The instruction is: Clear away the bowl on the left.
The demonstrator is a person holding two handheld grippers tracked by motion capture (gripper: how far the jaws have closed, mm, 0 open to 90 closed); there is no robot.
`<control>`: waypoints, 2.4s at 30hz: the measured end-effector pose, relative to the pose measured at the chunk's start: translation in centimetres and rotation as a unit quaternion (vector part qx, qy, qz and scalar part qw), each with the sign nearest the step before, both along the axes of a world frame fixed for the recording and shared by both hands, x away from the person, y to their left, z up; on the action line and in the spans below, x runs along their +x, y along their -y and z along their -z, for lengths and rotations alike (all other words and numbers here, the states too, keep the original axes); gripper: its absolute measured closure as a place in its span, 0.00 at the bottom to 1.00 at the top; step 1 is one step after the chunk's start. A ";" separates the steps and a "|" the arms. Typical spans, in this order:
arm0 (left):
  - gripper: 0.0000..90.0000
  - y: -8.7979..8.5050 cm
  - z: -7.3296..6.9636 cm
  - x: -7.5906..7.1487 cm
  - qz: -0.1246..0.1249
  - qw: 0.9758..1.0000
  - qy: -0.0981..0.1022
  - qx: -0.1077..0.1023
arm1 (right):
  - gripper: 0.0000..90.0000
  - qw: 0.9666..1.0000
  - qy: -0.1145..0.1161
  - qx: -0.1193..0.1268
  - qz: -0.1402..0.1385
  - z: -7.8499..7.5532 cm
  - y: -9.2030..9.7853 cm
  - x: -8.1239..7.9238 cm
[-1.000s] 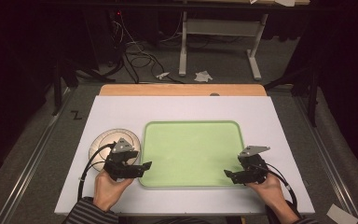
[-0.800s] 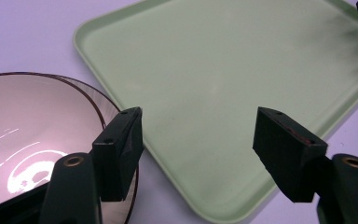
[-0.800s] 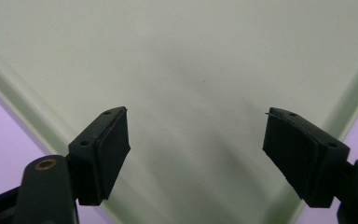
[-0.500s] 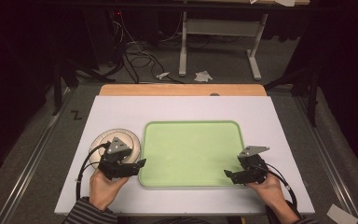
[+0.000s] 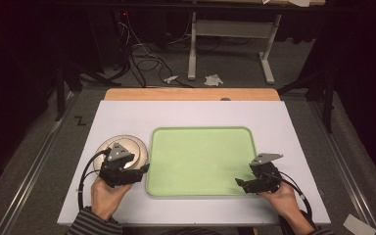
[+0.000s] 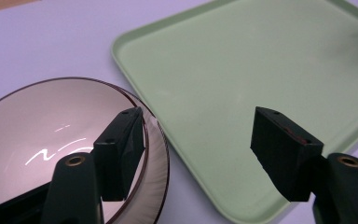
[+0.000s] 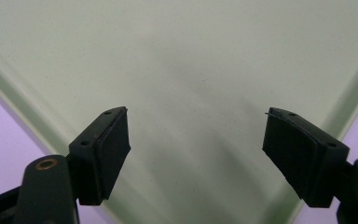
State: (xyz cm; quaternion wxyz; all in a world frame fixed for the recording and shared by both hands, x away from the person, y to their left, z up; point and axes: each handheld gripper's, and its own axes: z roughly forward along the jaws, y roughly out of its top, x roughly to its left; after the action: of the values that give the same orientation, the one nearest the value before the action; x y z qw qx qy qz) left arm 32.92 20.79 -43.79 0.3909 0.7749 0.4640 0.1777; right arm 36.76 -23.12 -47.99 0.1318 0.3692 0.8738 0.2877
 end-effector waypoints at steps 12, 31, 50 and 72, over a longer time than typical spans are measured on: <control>0.39 -1.8 0.0 0.4 -0.049 0.999 -0.006 -0.012 | 0.27 1.000 0.002 0.000 0.001 0.0 0.0 0.0; 0.38 -5.5 0.4 1.6 -0.107 0.994 -0.020 -0.023 | 0.26 1.000 0.000 0.003 0.004 0.0 0.0 0.0; 0.37 -8.8 2.1 3.9 -0.171 0.981 -0.075 -0.044 | 0.27 1.000 -0.008 -0.001 0.001 0.2 0.0 0.1; 0.70 -9.5 3.8 5.7 -0.178 0.972 -0.149 -0.032 | 0.27 1.000 -0.010 -0.007 0.002 0.2 -0.1 0.1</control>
State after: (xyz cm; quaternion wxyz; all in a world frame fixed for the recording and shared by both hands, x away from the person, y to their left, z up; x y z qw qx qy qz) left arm 38.63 30.27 -47.60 0.3041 0.6846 0.6529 0.1120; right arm 36.90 -23.01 -48.18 0.1267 0.3730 0.8763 0.2772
